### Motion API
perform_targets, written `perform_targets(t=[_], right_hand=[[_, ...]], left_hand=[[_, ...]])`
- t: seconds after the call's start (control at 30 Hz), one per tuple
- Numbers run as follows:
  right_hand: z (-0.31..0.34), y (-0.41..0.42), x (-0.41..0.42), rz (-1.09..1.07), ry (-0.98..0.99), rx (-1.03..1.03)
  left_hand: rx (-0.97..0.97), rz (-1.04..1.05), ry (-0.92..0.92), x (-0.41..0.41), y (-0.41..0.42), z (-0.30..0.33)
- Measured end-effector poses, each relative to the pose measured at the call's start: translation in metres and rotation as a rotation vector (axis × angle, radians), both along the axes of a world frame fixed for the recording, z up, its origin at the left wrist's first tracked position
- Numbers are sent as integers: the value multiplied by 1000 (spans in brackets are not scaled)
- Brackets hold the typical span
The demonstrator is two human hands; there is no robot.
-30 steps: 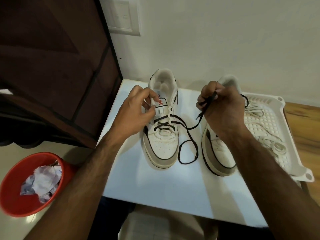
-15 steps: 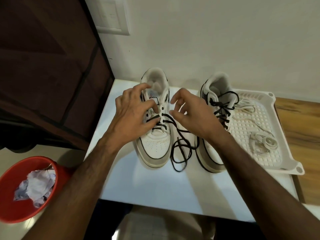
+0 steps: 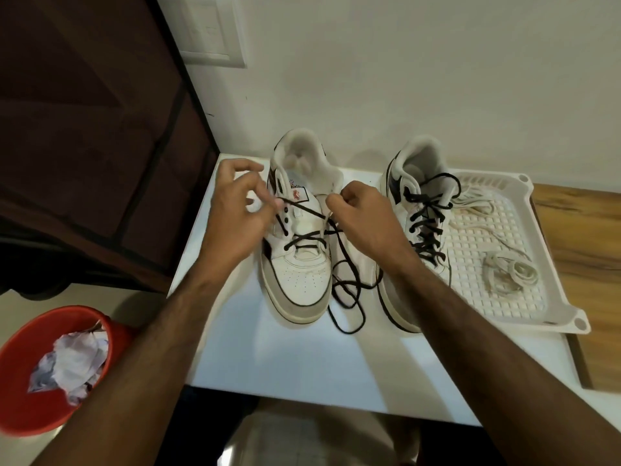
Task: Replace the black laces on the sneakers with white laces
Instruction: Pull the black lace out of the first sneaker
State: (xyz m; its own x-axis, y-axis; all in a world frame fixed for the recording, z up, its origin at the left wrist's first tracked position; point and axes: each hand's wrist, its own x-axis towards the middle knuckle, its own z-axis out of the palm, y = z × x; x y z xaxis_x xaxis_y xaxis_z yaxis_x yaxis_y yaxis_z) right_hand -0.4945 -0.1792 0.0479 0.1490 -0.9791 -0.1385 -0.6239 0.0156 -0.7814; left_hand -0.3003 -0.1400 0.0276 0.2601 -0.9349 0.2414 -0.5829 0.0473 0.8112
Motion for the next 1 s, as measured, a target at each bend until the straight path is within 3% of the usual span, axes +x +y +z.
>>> perform_targets(t=[0.13,0.37,0.47,0.57,0.73,0.8,0.87,1.0], right_hand=[[2,-3,-7,23,-40,53],[2,-5,-4,34,-89,63],[3,-4,-5,51,-79,56],[3,-3,-6,50,-65,49],[3,-4,-6,37,-58,56],[4,-4,-5,38,-51,47],[3,-4,-5,36,-54,45],[3,-4,-5,42,-52,43]], left_hand=[[-54,183,-39,14,-1,0],[-80,-221,-488,-17,6,5],[-109,-220,-558,-19,5,0],[-129,-15,-274,-16,2,4],[-178,469,586,14,-1,10],[-144,501,663,16,1,14],[-185,344,457,12,4,17],[-123,-81,-348,-9,5,13]])
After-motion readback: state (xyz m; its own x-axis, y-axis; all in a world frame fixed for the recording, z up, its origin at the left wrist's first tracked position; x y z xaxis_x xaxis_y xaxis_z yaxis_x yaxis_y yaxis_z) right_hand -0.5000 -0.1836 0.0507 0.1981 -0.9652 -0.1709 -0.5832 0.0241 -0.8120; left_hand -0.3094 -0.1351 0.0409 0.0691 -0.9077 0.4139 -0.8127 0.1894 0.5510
